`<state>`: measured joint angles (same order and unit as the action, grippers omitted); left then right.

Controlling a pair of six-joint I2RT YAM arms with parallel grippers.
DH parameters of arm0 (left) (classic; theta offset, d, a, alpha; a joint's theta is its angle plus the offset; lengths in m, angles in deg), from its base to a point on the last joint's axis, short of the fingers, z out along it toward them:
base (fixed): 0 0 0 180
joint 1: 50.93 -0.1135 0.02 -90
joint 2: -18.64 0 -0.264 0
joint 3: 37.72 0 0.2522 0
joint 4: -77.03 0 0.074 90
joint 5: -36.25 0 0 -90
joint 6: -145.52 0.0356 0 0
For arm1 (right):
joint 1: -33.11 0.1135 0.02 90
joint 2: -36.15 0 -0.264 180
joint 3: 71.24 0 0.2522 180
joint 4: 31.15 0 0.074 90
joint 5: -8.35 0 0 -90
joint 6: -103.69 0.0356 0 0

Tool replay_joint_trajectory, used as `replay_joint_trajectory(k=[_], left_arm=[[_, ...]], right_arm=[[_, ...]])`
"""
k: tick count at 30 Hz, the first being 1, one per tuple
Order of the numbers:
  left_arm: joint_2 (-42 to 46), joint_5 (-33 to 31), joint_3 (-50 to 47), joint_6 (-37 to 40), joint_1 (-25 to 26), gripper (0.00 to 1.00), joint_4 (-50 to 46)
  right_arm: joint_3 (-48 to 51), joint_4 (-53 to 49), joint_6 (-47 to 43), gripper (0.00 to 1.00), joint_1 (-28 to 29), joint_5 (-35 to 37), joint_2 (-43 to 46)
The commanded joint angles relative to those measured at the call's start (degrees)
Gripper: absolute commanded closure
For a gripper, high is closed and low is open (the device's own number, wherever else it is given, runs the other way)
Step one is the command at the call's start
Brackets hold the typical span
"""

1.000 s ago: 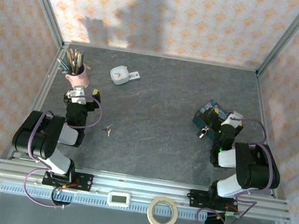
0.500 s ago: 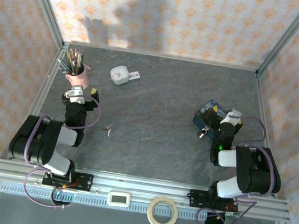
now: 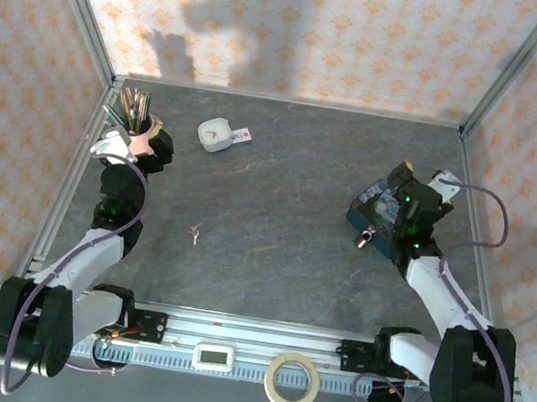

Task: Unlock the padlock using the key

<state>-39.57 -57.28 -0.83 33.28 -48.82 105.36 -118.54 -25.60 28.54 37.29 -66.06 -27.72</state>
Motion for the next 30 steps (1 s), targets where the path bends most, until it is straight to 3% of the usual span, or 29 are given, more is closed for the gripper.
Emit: replay_joint_trajectory(k=[1,6,10,14,21,30], left_arm=[[1.3,5.4,1.2,-7.6,6.2,0.01,-7.7],[-2.7,3.5,2.1,-10.7,16.7,0.01,-6.3],[-7.9,3.1,3.6,-13.9,19.8,0.01,-3.7],[-11.2,2.6,5.8,-15.2,20.2,0.01,-3.5],[-11.4,0.0,4.9,-16.2,20.2,0.01,-1.6],[-9.6,-2.6,2.5,-18.0,20.2,0.01,0.3]], right_arm=[[-0.7,-14.9,7.6,0.0,-5.1,1.5,1.7],[1.1,-15.4,10.7,0.0,-12.8,-6.4,2.2],[-0.6,-19.6,11.4,0.0,-13.6,-11.4,-0.1],[1.3,-20.6,11.8,0.02,-13.5,-21.2,-0.9],[7.7,-14.7,11.2,0.07,-12.8,-31.9,-0.7],[1.6,-11.5,4.8,0.19,-2.3,-31.9,-11.1]])
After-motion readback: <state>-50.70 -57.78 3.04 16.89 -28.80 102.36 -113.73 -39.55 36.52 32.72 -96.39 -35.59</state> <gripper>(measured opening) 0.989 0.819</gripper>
